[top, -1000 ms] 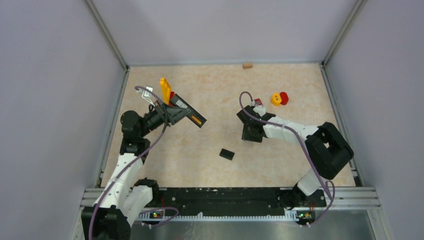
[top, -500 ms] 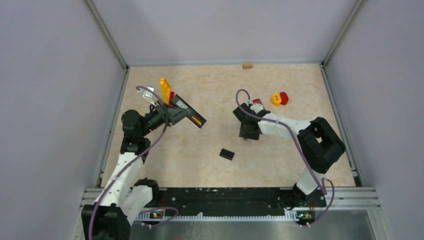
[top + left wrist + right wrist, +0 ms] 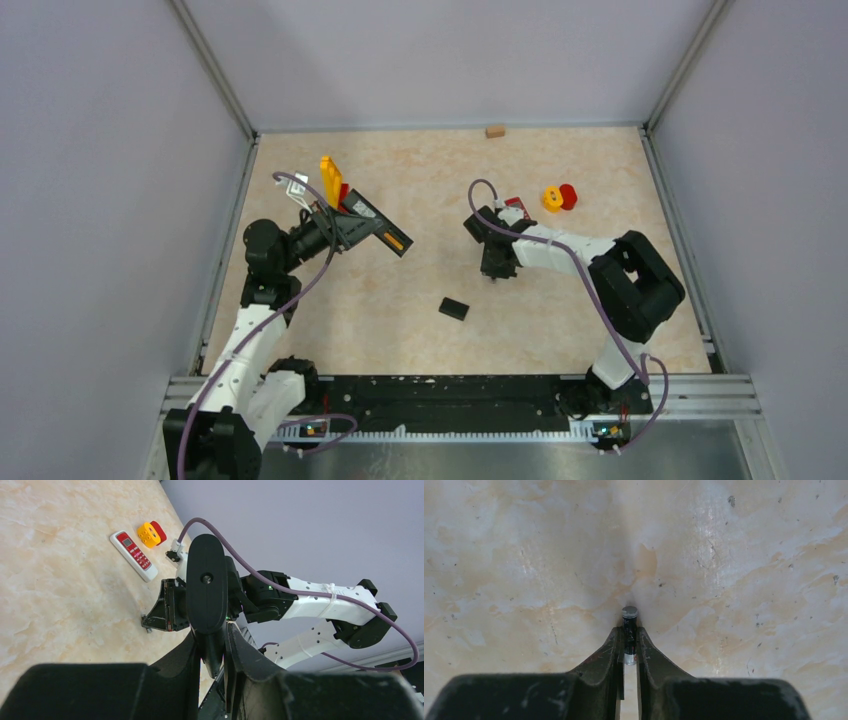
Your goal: Load the batteries into the remote control
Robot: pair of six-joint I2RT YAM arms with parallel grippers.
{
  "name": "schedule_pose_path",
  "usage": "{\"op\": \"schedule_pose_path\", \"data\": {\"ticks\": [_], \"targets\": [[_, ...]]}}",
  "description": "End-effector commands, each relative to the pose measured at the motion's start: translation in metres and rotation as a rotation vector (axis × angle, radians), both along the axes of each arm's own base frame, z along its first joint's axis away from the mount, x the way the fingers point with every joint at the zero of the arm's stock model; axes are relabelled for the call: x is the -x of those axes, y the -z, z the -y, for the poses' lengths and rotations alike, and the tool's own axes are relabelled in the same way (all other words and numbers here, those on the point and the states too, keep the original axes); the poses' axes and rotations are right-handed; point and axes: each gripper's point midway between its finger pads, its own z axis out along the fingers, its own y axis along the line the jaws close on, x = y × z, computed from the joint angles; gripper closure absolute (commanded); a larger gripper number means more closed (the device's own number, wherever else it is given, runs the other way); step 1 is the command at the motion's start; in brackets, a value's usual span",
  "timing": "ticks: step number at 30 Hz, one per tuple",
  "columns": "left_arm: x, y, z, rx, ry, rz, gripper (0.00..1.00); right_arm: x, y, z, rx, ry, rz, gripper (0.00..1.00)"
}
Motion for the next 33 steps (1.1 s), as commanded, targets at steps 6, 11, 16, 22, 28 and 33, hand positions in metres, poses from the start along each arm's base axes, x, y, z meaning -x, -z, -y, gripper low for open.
{"op": "schedule_pose_path", "data": {"ticks": [6,11,16,22,28,33], "targets": [[0.002,-0.01,0.001,-0.004,0.004,0.054,1.0,-0.019,-0.04,-0.016,-0.095,-0.103,0.145,1.0],[0.002,-0.008,0.001,-0.004,0.009,0.037,1.0,-0.029,-0.102,-0.046,-0.262,-0.244,0.31,1.0],[0.001,-0.006,0.002,-0.001,0.019,0.019,1.0,-0.02,-0.187,-0.076,-0.489,-0.426,0.524,1.0],[0.002,-0.005,0.003,0.002,0.03,0.01,1.0,0.01,-0.279,-0.093,-0.738,-0.614,0.805,1.0],[0.005,-0.006,0.005,0.012,0.059,0.001,1.0,0.05,-0.338,-0.096,-0.846,-0.842,1.05,1.0],[0.005,-0.006,0.006,0.019,0.067,-0.005,1.0,0.089,-0.361,-0.102,-0.888,-1.067,1.19,1.0]]}}
